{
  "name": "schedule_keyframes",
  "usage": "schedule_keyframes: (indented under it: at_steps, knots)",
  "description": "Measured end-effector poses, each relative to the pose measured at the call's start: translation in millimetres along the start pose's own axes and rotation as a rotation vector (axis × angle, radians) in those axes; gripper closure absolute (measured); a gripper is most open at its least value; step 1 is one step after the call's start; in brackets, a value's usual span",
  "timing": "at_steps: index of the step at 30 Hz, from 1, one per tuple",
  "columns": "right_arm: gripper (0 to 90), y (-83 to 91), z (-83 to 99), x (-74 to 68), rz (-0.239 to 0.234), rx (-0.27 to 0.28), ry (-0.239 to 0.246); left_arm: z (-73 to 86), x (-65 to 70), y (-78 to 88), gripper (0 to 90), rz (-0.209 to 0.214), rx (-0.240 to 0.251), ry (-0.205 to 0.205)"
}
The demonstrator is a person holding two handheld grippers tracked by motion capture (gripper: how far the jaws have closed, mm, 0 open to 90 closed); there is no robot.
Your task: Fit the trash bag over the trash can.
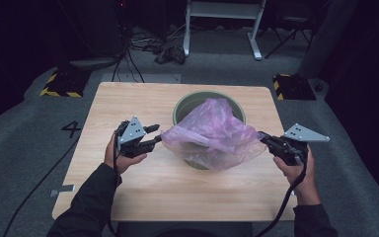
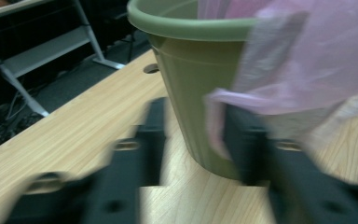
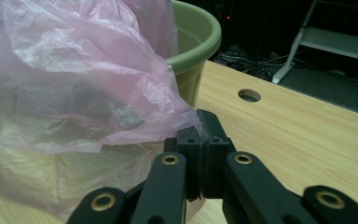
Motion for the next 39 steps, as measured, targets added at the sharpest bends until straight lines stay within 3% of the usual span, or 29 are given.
schedule_keyframes:
  at_steps: [3,6,10,12,14,17,19,22,24,26,28,31,32,34,36,39]
  knots:
    - [85.5,4.4,-1.5,1.5,0.002,0.012,0.001,-2.1,5.4,15.4,28.1,0.047,0.048,0.021]
    - [72.4,9.1,-5.4,2.2,0.008,0.028,0.001,-11.1,15.5,30.8,22.2,0.094,0.099,0.003]
    - [45.8,15.6,-12.7,-3.9,0.0,0.079,0.032,-28.5,25.8,40.1,21.7,0.108,0.141,-0.022]
    - [38.0,18.7,-15.1,-7.7,-0.002,0.085,0.046,-35.9,27.5,39.9,22.2,0.12,0.143,-0.029]
    - [31.2,22.7,-16.0,-10.7,0.006,0.095,0.074,-39.8,24.9,37.9,26.1,0.083,0.126,-0.033]
    - [28.3,28.4,-15.6,-14.2,0.007,0.099,0.12,-38.2,17.6,32.9,45.7,0.05,0.102,-0.015]
    - [26.1,32.8,-15.8,-19.7,-0.028,0.104,0.159,-34.4,13.5,28.6,61.5,0.066,0.085,-0.014]
    - [22.0,37.6,-18.1,-33.3,-0.069,0.099,0.224,-29.8,9.9,22.1,71.7,0.045,0.067,0.001]
    - [19.5,39.3,-21.1,-44.9,-0.096,0.092,0.264,-28.1,10.3,19.0,71.7,0.04,0.058,-0.002]
    - [17.7,39.7,-25.6,-57.0,-0.124,0.085,0.299,-27.9,10.6,16.3,63.1,0.024,0.049,0.0]
    - [17.4,39.0,-31.8,-69.8,-0.146,0.089,0.335,-28.2,11.0,14.5,53.7,0.023,0.049,0.002]
    - [26.6,36.3,-39.4,-78.9,-0.111,0.104,0.386,-28.4,11.2,12.0,54.5,0.041,0.051,-0.002]
    - [31.9,35.3,-41.8,-80.5,-0.117,0.117,0.392,-28.0,10.6,10.4,57.3,0.04,0.043,-0.011]
    - [43.9,28.9,-46.3,-78.7,-0.083,0.11,0.399,-26.9,9.8,8.1,65.2,0.047,0.038,-0.02]
    - [62.1,24.1,-48.2,-75.4,-0.08,0.111,0.399,-25.1,8.8,5.2,74.5,0.046,0.029,-0.038]
    - [76.1,16.5,-50.6,-67.1,-0.076,0.109,0.364,-21.7,6.3,0.0,85.5,0.055,0.01,-0.04]
Point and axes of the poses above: each handheld gripper's, and its own axes: y roughly backward along the jaws, z roughly out of its underside, x roughly to its right, the point moved 5 cm from there along -y, roughly forward along the jaws, and after that the axes turned 2 degrees about -x, right-handed, at the moved point
